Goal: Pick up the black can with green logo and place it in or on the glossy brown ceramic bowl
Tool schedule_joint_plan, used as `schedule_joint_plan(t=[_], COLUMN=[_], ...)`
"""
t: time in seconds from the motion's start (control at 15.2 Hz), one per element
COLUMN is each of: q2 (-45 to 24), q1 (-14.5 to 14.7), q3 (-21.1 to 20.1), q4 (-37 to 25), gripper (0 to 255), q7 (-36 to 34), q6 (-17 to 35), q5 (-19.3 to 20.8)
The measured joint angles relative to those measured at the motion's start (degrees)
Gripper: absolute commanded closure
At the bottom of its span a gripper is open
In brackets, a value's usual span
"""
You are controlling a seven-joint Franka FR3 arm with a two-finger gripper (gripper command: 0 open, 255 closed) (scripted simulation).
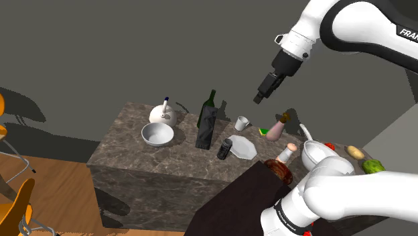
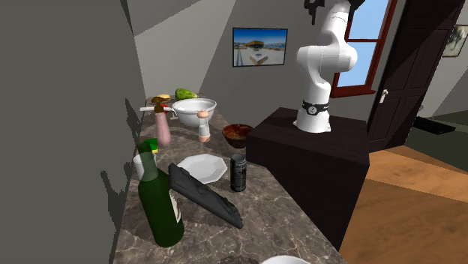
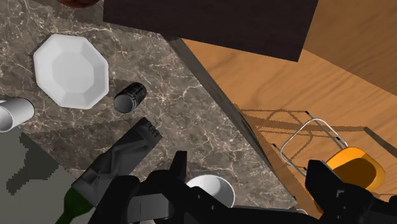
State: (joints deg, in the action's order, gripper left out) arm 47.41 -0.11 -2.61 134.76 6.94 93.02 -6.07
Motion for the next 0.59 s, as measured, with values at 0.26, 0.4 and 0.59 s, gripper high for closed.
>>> schedule_joint_plan(t=[0.26, 0.4, 0.59], q2=[-0.96, -1.81, -4.43], q1=[-0.49, -0.99, -1.80], q3=[0.77, 1.56, 2.77], q4=[2.66, 5.66, 8.49], gripper=[0, 0, 0], q7=[1.07, 2.15, 3.71], q6=[3.15, 6.62, 11.53], q5=[0.64, 1.26, 2.20])
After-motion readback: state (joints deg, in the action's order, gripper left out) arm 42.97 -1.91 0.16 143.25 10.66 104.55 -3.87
